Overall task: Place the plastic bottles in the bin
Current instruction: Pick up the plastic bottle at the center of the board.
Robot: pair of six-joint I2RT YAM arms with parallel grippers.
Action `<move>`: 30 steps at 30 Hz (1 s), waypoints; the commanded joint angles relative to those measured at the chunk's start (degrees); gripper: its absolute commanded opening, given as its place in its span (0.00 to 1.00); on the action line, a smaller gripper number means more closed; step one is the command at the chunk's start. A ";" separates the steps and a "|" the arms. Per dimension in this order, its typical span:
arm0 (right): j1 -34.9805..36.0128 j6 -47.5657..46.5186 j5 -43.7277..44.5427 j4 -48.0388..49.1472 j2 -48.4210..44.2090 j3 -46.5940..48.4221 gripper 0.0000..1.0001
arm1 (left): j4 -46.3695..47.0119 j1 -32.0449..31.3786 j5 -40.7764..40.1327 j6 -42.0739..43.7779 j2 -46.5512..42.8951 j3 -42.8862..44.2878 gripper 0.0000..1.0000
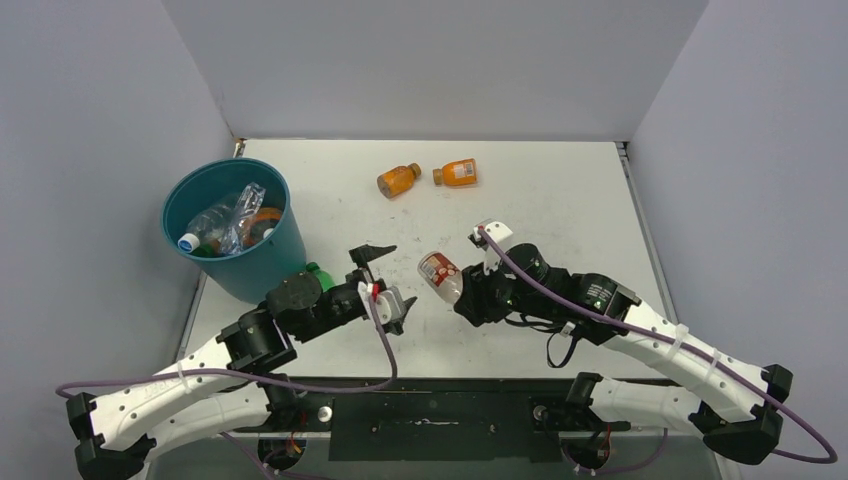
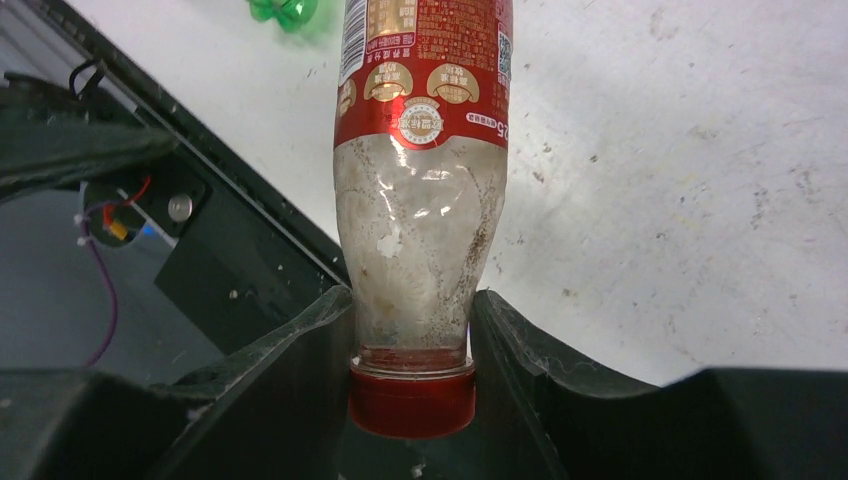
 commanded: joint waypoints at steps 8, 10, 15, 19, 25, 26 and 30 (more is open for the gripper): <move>0.02 -1.63 -11.39 -0.63 -0.19 3.74 0.05 | -4.98 -6.07 1.62 25.80 6.86 5.09 0.96; 0.07 -1.55 -11.96 -0.51 -0.35 3.93 0.05 | -6.87 -6.15 2.93 25.72 7.73 6.06 0.96; 0.02 -1.58 -14.90 0.43 -0.24 4.42 0.05 | -6.52 -6.26 2.75 27.08 9.63 5.87 1.00; 0.08 -1.50 -15.85 0.59 0.38 5.32 0.05 | -6.04 -6.71 1.68 28.05 11.79 5.46 0.80; 0.11 -1.02 -17.73 1.12 0.40 6.82 0.05 | -2.14 -7.14 0.28 28.42 12.07 2.74 0.48; 0.11 -1.01 -17.92 1.27 0.35 6.89 0.05 | -1.35 -7.14 0.22 28.18 11.83 2.40 0.43; 0.20 -1.31 -18.07 3.54 -0.62 7.14 0.28 | 1.33 -7.14 0.59 24.65 10.39 1.48 0.30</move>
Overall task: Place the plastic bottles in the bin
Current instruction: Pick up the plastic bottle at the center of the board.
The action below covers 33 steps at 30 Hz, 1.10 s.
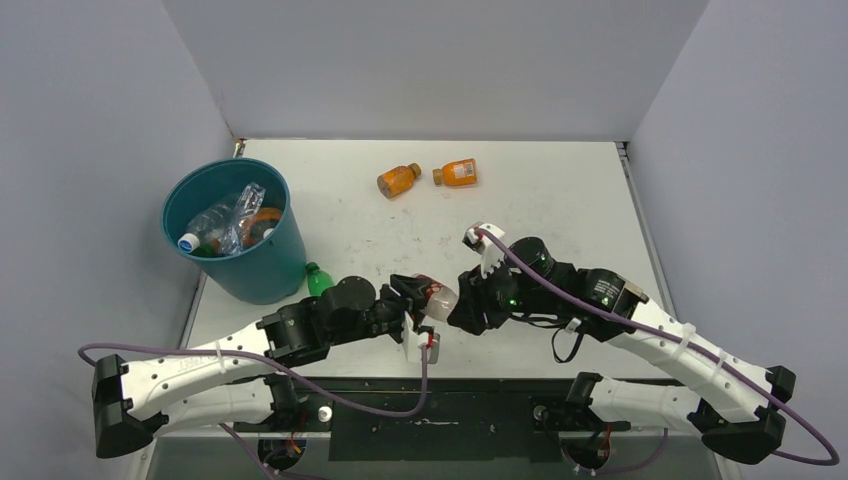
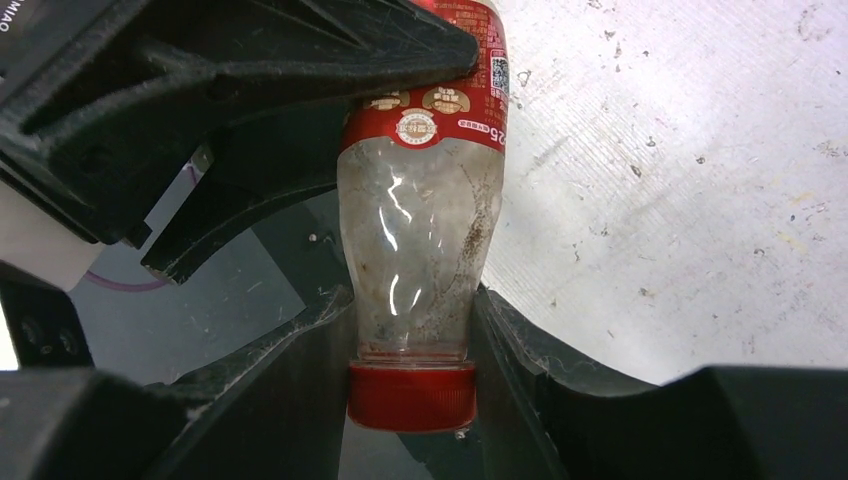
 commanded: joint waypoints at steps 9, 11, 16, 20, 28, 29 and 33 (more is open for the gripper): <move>0.80 -1.55 11.40 22.40 -18.23 -4.33 0.91 | 21.59 -0.19 5.66 -27.05 -6.09 -5.19 0.23; 0.73 -1.33 13.88 28.82 -24.02 -9.95 0.91 | 27.94 -0.11 5.05 -38.79 -6.86 -7.39 0.23; 0.66 0.09 12.10 45.63 -33.27 -24.96 0.90 | 34.59 0.45 1.13 -64.75 -6.21 -7.31 0.18; 0.70 1.21 10.53 51.88 -29.90 -27.58 0.90 | 38.58 0.69 3.04 -76.28 -4.87 -7.85 0.17; 1.10 3.95 7.38 69.59 -23.39 -32.36 0.90 | 38.79 0.68 6.18 -81.40 -2.62 -6.83 0.17; 1.25 4.31 7.48 70.87 -22.55 -32.63 0.90 | 38.42 0.64 6.24 -81.40 -2.57 -6.77 0.17; 2.55 4.05 9.24 69.27 -17.80 -31.08 0.95 | 39.24 0.60 6.36 -80.66 -3.01 -7.12 0.17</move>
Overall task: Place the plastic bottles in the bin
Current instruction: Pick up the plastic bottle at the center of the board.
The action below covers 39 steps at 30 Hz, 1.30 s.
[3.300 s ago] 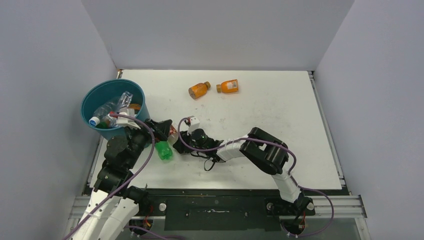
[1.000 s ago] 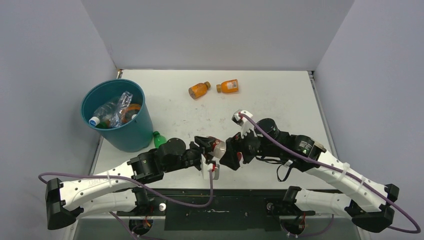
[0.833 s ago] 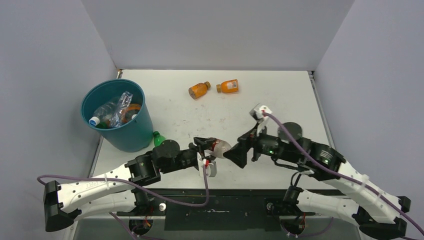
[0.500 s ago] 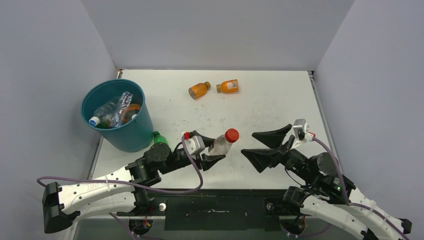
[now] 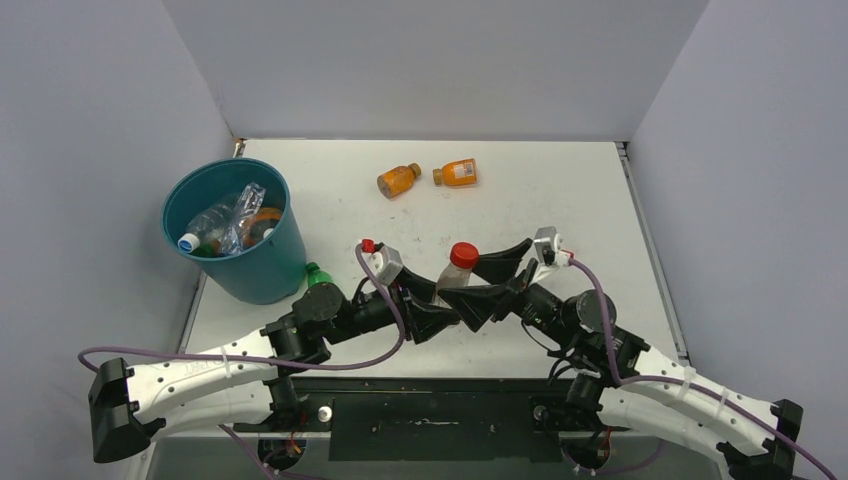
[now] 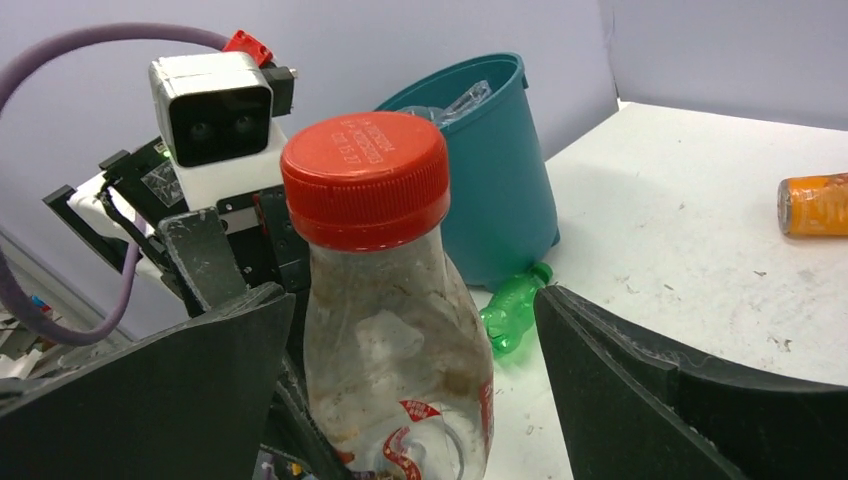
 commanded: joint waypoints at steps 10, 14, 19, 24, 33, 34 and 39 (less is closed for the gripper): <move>5.86 -0.84 3.59 6.63 5.80 0.02 0.47 | 8.02 -0.18 -1.03 -0.41 -3.68 -1.17 0.34; 5.99 -1.82 4.14 5.94 4.16 -0.83 0.34 | 7.12 -0.18 -1.17 -0.43 -4.81 -1.53 0.84; 6.01 -4.41 8.09 1.95 0.58 -1.51 0.31 | 3.66 -0.09 -7.04 -1.02 -10.98 -3.34 0.96; 6.08 -6.13 10.90 -2.37 -1.51 -2.84 0.28 | 1.43 -0.01 -17.75 -0.65 -18.91 -2.94 0.96; 6.45 -6.97 11.28 0.36 1.93 -4.43 0.27 | -22.11 0.50 -20.70 -0.22 -2.83 21.34 0.96; 6.65 -7.16 11.23 0.30 2.40 -4.15 0.27 | -24.01 0.56 -19.15 0.23 -0.88 22.90 0.96; 7.30 -8.09 11.28 -0.02 3.04 -3.42 0.27 | -29.07 0.61 -13.13 0.48 6.02 27.09 1.00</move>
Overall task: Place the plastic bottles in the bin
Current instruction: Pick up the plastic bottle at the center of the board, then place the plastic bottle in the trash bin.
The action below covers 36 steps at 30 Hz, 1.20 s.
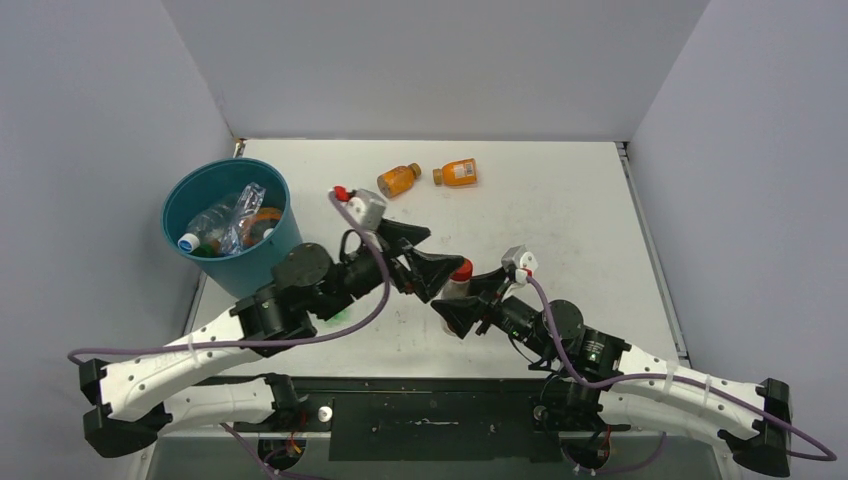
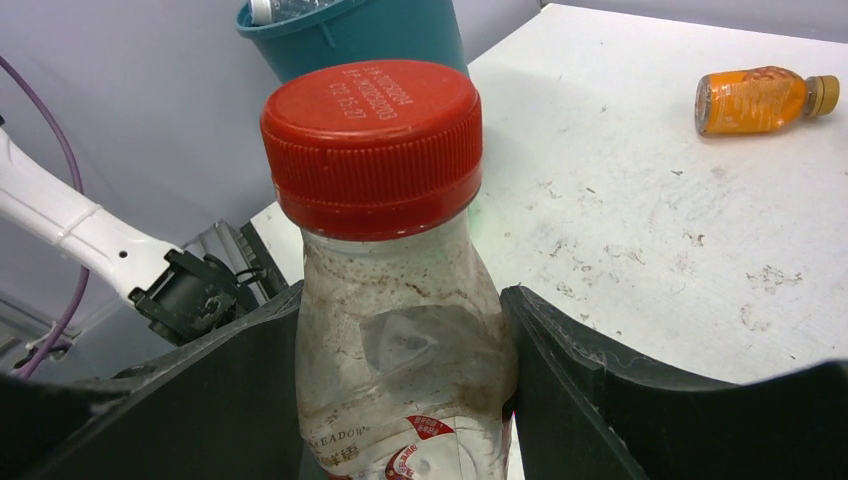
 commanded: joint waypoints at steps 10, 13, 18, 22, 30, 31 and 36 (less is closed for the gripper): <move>1.12 -1.67 0.54 2.02 -1.19 1.09 0.27 | -10.35 0.28 8.50 -1.24 8.64 3.40 0.81; 1.31 -1.72 0.31 2.06 -1.06 1.30 0.27 | -10.49 0.28 9.84 -0.80 9.96 3.96 0.76; 1.71 -1.77 -0.36 1.82 -0.17 1.94 0.27 | -11.05 0.25 10.13 0.26 11.43 4.79 0.42; 1.93 -0.92 -1.24 0.27 0.63 3.35 0.61 | -12.09 0.28 7.02 1.96 10.46 5.34 0.06; 2.04 0.85 -0.50 -5.97 -2.38 7.32 0.90 | -25.66 5.20 -22.73 14.79 1.45 16.43 0.00; 2.09 0.57 -0.14 -6.73 -2.98 7.52 0.90 | -26.13 7.02 -26.01 17.27 0.07 17.80 0.00; 2.11 0.06 3.25 -8.07 -4.37 6.81 0.90 | -19.31 16.56 -39.60 34.47 -3.69 20.09 0.00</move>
